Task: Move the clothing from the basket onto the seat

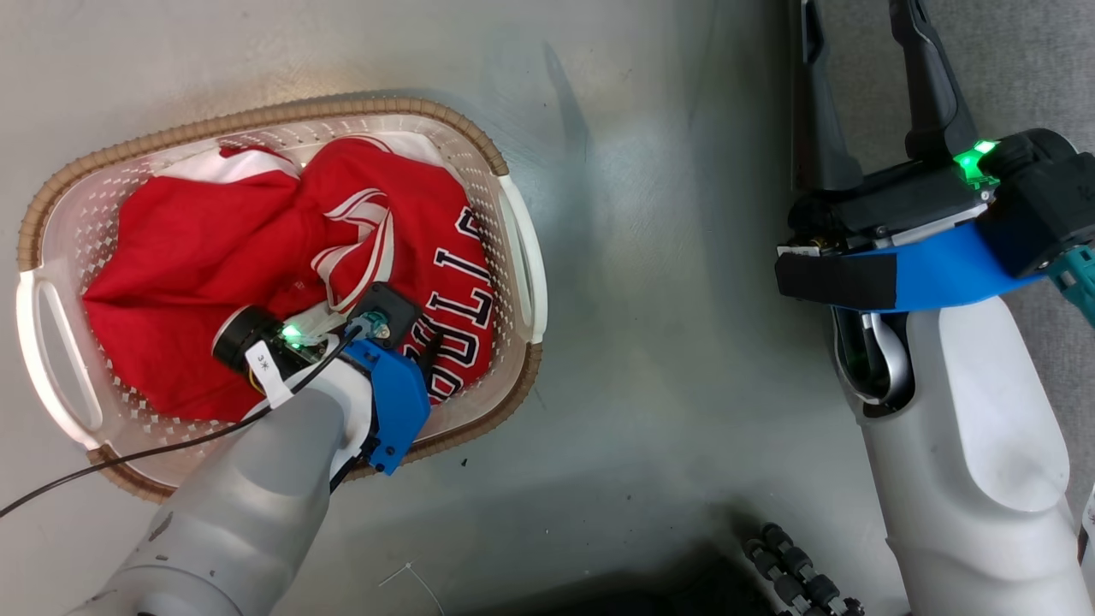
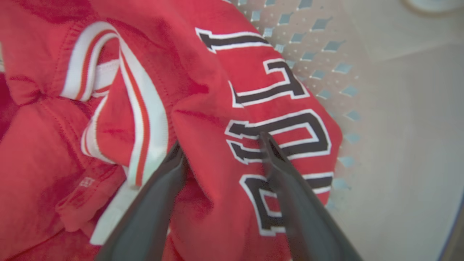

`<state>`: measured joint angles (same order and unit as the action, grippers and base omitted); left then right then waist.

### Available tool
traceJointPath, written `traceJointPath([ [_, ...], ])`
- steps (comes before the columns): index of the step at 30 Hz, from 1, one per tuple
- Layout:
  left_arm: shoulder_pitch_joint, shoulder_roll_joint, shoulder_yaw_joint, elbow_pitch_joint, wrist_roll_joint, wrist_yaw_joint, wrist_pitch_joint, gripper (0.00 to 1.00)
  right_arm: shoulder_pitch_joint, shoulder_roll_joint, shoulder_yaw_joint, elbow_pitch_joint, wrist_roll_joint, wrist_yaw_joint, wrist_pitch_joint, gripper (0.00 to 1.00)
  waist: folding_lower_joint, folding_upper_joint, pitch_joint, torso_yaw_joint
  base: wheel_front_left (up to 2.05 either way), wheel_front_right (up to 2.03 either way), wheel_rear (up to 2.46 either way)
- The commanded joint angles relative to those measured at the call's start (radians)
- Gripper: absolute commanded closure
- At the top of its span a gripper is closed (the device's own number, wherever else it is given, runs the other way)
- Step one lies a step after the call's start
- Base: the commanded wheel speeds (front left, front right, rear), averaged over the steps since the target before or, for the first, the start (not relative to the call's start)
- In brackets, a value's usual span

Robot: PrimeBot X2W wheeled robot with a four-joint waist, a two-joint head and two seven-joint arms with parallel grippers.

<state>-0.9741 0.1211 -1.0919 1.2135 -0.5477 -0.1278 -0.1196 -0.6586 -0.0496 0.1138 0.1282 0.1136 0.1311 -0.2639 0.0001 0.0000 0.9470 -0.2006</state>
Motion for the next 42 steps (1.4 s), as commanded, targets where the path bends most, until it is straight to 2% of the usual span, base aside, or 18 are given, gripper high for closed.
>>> traceJointPath([
  [1, -0.016, 0.005, -0.008, 0.001, -0.007, -0.004, 0.002, 0.67, -0.022, -0.001, 0.001, -0.007, -0.008, -0.001, -0.001, 0.00, -0.0001, 0.0000, 0.004, 0.003, 0.00, 0.00, 0.00],
  [2, -0.017, 0.003, -0.020, -0.001, -0.010, -0.004, 0.003, 1.00, -0.021, -0.001, 0.001, -0.008, -0.009, -0.001, -0.001, 0.00, -0.0001, 0.0000, 0.005, 0.003, 0.00, 0.00, 0.00],
  [13, -0.021, -0.009, -0.098, -0.016, -0.093, -0.004, -0.036, 1.00, -0.008, -0.001, -0.002, 0.012, -0.022, -0.001, -0.001, 0.00, -0.0001, 0.0000, -0.040, 0.029, 0.00, 0.00, 0.00],
  [28, 0.030, -0.038, -0.144, -0.082, -0.203, -0.004, -0.138, 1.00, 0.083, -0.001, -0.016, 0.059, -0.038, -0.001, -0.001, 0.00, -0.0001, 0.0000, -0.251, 0.100, 0.00, 0.00, 0.00],
  [33, 0.046, -0.045, -0.128, -0.130, -0.226, -0.004, -0.147, 1.00, 0.125, -0.002, -0.023, 0.079, -0.038, -0.001, -0.001, 0.00, -0.0001, 0.0000, -0.333, 0.123, 0.00, 0.00, 0.00],
  [42, 0.098, -0.015, -0.016, -0.273, -0.171, -0.003, -0.147, 1.00, 0.187, -0.002, -0.030, 0.105, -0.044, -0.001, -0.001, 0.00, -0.0001, 0.0000, -0.451, 0.154, 0.00, 0.00, 0.00],
])
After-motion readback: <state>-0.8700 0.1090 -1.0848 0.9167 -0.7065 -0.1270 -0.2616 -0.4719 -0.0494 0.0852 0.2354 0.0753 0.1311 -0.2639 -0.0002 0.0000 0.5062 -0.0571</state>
